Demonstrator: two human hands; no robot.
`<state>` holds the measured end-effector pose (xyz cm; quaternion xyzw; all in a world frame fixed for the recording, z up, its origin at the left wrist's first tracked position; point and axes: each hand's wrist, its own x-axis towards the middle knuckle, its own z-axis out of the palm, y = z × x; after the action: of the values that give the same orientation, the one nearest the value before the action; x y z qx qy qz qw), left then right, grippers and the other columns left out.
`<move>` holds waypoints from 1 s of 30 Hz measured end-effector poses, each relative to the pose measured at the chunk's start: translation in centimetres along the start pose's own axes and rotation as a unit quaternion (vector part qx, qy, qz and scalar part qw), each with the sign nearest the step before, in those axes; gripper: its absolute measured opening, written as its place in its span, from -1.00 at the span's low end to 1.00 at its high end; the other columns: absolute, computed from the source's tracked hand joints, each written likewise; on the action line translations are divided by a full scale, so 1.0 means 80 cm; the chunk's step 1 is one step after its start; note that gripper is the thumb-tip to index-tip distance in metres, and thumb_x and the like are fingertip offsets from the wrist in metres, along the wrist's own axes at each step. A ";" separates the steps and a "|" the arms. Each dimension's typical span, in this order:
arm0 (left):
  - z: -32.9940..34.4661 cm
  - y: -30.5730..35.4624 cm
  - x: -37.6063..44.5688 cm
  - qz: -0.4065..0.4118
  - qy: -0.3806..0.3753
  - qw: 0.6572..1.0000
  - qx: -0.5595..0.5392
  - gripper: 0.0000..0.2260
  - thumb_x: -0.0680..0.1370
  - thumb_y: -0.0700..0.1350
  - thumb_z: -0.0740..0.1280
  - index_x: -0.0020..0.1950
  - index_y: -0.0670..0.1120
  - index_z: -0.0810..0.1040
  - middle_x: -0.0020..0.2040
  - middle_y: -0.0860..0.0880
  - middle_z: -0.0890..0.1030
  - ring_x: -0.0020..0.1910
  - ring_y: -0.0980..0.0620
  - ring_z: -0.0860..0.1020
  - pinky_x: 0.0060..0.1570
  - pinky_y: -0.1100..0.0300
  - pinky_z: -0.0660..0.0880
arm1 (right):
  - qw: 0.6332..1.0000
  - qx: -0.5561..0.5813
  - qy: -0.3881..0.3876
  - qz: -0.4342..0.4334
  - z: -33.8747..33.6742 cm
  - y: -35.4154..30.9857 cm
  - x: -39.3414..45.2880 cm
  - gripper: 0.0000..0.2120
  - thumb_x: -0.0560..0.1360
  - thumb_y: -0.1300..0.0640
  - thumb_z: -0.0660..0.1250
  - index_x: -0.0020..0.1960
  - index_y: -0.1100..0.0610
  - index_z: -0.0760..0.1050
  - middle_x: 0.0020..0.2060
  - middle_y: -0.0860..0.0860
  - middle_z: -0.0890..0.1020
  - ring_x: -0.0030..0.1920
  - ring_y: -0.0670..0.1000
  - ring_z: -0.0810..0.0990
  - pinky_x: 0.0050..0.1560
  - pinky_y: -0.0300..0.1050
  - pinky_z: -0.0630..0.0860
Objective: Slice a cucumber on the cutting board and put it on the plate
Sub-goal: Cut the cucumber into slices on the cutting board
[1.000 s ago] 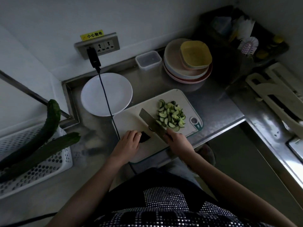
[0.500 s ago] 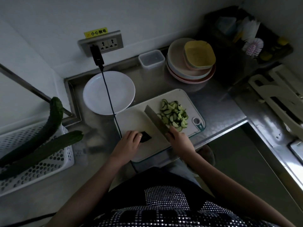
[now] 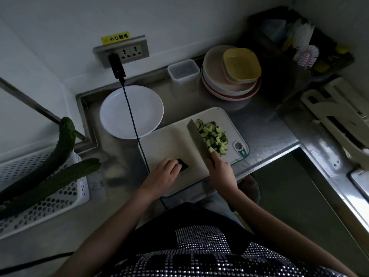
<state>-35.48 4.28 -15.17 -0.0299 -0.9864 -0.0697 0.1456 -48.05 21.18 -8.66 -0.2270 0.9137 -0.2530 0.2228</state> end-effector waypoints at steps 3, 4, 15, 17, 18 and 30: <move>0.003 0.000 0.005 0.023 -0.005 1.000 0.001 -0.77 0.46 -0.21 0.18 0.12 -0.19 0.39 0.02 -0.14 0.50 0.02 -0.12 0.43 -0.05 0.05 0.51 | 0.997 -0.046 -0.014 -0.051 0.005 -0.012 -0.022 -0.86 0.63 0.03 0.10 -0.01 0.10 0.28 -0.27 0.13 0.51 -0.25 0.21 0.55 -0.34 -0.02 0.37; 0.002 0.000 0.007 0.017 0.000 1.000 0.002 -0.77 0.46 -0.20 0.18 0.10 -0.17 0.39 0.01 -0.13 0.49 0.01 -0.11 0.43 -0.04 0.05 0.49 | 0.993 -0.085 -0.028 -0.075 0.008 -0.015 -0.028 -0.85 0.64 0.01 0.09 0.02 0.09 0.28 -0.25 0.13 0.53 -0.22 0.21 0.56 -0.34 -0.05 0.35; 0.002 0.002 0.011 0.005 -0.021 1.000 -0.008 -0.73 0.46 -0.19 0.15 0.15 -0.18 0.38 -0.07 -0.15 0.58 0.00 -0.13 0.46 -0.06 0.07 0.56 | 0.953 -0.248 -0.087 -0.150 0.023 -0.019 -0.042 -0.76 0.62 0.13 0.08 0.28 0.08 0.20 -0.03 0.09 0.55 -0.12 0.20 0.61 -0.34 -0.05 0.31; 0.001 0.003 0.010 0.002 -0.027 1.000 -0.011 -0.72 0.46 -0.18 0.15 0.16 -0.17 0.38 -0.06 -0.15 0.59 -0.01 -0.14 0.47 -0.07 0.07 0.57 | 0.953 -0.251 -0.090 -0.147 0.025 -0.017 -0.042 -0.74 0.61 0.17 0.11 0.27 0.07 0.18 -0.04 0.09 0.55 -0.15 0.19 0.61 -0.35 -0.05 0.30; 0.000 0.003 0.010 0.000 -0.028 1.000 -0.012 -0.71 0.46 -0.18 0.15 0.17 -0.17 0.37 -0.06 -0.15 0.58 0.00 -0.14 0.48 -0.07 0.07 0.57 | 0.952 -0.253 -0.091 -0.146 0.027 -0.016 -0.042 -0.72 0.59 0.19 0.12 0.27 0.07 0.17 -0.04 0.09 0.55 -0.15 0.19 0.61 -0.36 -0.05 0.30; -0.001 0.005 0.012 0.000 -0.011 1.000 -0.017 -0.72 0.44 -0.18 0.15 0.14 -0.18 0.36 -0.02 -0.16 0.54 0.02 -0.12 0.40 -0.10 0.06 0.58 | 0.958 -0.231 -0.093 -0.139 0.034 -0.012 -0.037 -0.73 0.57 0.24 0.13 0.24 0.10 0.19 -0.06 0.11 0.57 -0.15 0.20 0.61 -0.35 -0.05 0.33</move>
<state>-36.38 4.67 -14.78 -0.0334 -0.9867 -0.0864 0.1338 -43.97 21.08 -9.35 -0.4198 0.8819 -0.0410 0.2105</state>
